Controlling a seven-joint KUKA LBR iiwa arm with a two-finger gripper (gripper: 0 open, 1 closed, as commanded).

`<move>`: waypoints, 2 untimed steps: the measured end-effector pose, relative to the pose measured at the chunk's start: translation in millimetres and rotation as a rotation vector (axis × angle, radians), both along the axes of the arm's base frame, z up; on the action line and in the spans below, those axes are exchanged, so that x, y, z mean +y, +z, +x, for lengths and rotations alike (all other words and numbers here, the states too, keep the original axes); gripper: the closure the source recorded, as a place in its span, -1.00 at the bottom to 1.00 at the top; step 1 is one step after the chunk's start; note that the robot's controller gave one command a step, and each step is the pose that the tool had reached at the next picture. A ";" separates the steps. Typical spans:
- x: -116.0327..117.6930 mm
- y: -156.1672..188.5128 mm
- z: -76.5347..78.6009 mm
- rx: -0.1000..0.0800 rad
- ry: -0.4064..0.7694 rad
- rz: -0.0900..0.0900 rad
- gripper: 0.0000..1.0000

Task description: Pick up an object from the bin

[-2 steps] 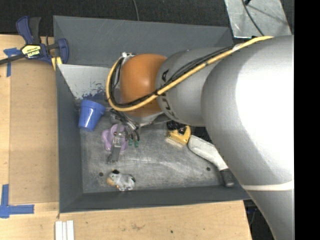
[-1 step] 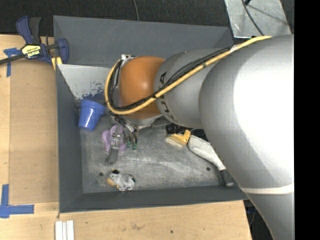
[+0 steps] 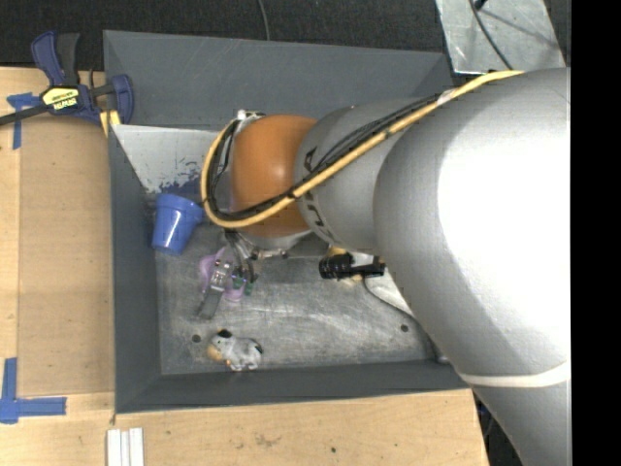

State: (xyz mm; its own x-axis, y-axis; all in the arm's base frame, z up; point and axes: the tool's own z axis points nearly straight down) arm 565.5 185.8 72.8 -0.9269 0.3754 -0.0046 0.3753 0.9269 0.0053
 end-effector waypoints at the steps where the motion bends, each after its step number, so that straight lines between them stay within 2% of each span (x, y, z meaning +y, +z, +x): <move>1: -5.0 2.8 -1.0 -0.007 0.061 -0.001 1.00; 2: -5.0 2.8 -1.0 -0.007 0.061 -0.001 1.00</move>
Offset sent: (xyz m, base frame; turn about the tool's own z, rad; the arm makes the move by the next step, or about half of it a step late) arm 0.0000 0.0000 0.0000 0.0000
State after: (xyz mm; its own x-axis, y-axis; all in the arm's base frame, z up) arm 564.6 180.9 75.6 -0.9479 0.3182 -0.0116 0.3182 0.9480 0.0074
